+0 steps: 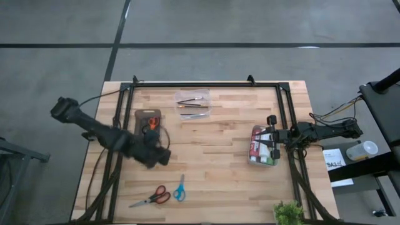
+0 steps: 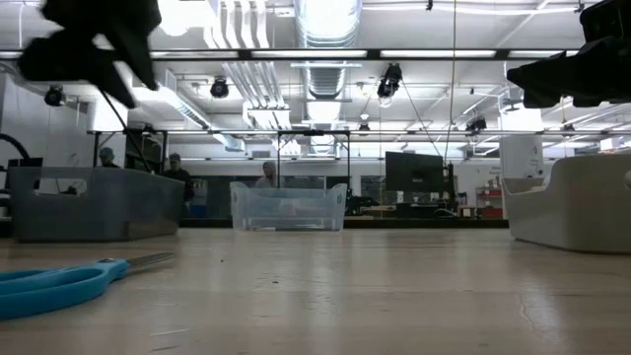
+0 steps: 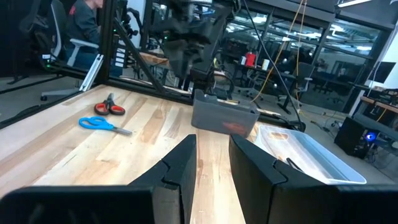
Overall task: Pick & Place Paint Supplies
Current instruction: Put the black scissors into the black bin
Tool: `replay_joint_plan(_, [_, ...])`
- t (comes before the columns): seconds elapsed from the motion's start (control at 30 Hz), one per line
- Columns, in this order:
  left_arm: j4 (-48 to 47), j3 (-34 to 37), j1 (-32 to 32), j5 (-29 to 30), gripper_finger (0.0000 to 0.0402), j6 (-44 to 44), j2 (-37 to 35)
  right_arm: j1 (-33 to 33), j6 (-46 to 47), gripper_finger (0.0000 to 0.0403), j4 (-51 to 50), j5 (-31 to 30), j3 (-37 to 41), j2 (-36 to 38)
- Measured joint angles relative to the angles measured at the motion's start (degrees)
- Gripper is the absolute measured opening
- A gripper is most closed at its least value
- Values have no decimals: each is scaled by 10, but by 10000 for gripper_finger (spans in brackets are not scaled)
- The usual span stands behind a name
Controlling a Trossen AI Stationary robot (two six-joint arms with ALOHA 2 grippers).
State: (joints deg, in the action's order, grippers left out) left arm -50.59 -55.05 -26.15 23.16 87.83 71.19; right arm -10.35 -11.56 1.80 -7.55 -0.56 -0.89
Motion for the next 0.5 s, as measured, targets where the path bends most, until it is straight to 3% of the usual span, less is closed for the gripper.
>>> replay_joint_plan(0.17, [1,-14,-69,-19,166,104,57,0,0,91,0,0,0,0])
replay_joint_plan(0.4, [-9,-54,-76,-191,166,81,162,0,0,91,0,0,0,0])
replay_joint_plan(0.5, [-7,-62,-83,-213,166,55,195,0,0,91,0,0,0,0])
